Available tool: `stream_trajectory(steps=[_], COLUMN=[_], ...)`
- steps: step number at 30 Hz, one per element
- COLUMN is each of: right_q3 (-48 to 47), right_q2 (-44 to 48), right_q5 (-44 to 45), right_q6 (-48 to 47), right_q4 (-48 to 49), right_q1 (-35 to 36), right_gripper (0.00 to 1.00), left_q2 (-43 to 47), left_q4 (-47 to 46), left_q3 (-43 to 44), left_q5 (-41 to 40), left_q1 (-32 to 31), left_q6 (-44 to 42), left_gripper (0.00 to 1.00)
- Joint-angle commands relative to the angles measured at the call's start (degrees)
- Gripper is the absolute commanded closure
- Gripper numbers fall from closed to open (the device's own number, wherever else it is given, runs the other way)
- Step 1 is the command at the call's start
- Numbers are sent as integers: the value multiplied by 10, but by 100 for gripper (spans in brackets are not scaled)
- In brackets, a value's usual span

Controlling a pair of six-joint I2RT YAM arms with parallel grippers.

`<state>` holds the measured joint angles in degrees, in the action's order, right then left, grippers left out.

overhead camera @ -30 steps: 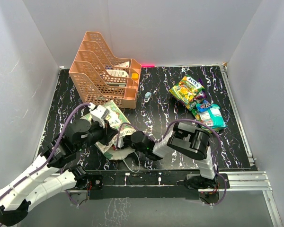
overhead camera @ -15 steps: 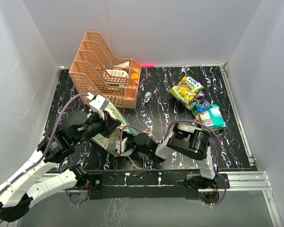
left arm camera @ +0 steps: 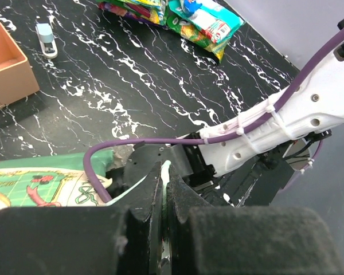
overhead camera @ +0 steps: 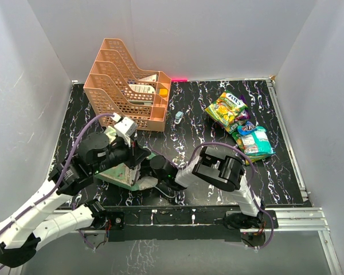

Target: Take the snacks out of the paper bag

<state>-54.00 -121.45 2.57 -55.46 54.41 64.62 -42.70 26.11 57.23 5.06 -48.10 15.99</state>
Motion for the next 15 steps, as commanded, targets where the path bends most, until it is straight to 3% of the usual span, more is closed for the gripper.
stream_trajectory(steps=[1,6,15], right_q3=[-44,-28,63], right_q2=[-19,-7,38], right_q5=[-58,-99,-199], right_q6=[-7,53,53], right_q4=[-8,34,91], right_q1=[-1,-2,3], right_gripper=[49,48,43], left_q2=[-24,-54,-96], left_q4=[-55,-48,-60], left_q3=[5,22,42], left_q5=[64,36,31], left_q1=[-2,-2,-1], left_q6=[-1,-7,-39], left_gripper=[100,100,100])
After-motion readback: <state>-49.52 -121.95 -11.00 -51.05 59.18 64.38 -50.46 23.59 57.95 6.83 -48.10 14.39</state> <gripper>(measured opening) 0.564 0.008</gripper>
